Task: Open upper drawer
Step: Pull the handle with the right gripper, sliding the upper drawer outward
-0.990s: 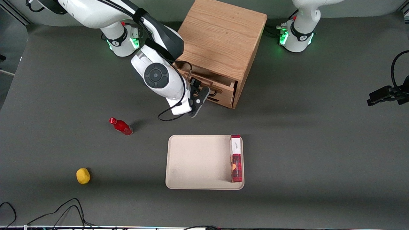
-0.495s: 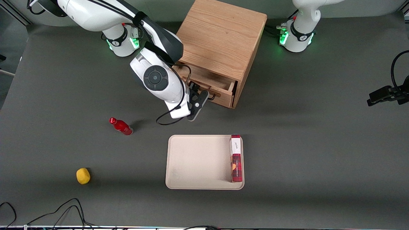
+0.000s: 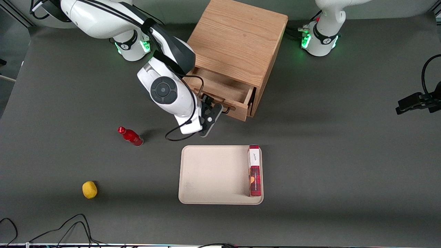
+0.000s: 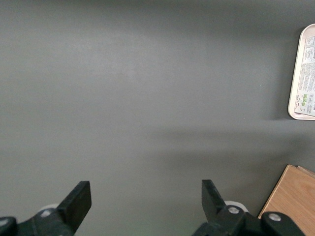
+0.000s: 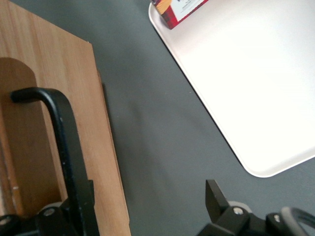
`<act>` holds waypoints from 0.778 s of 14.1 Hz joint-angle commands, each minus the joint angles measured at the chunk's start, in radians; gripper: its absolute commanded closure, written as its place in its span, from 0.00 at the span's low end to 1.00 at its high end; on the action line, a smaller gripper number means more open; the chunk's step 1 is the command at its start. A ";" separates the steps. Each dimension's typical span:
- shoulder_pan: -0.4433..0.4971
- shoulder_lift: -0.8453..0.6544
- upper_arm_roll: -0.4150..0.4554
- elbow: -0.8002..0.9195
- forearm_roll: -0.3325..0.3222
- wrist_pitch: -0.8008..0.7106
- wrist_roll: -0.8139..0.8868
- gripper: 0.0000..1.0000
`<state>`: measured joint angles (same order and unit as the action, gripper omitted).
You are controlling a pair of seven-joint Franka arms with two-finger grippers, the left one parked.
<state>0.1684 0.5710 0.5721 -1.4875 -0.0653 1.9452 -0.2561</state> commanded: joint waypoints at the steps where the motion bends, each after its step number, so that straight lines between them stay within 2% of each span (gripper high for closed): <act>1: -0.003 0.042 -0.001 0.062 -0.021 0.000 -0.041 0.00; 11: -0.018 0.061 -0.029 0.108 -0.016 0.000 -0.091 0.00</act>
<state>0.1591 0.6083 0.5410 -1.4118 -0.0656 1.9455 -0.3146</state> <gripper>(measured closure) 0.000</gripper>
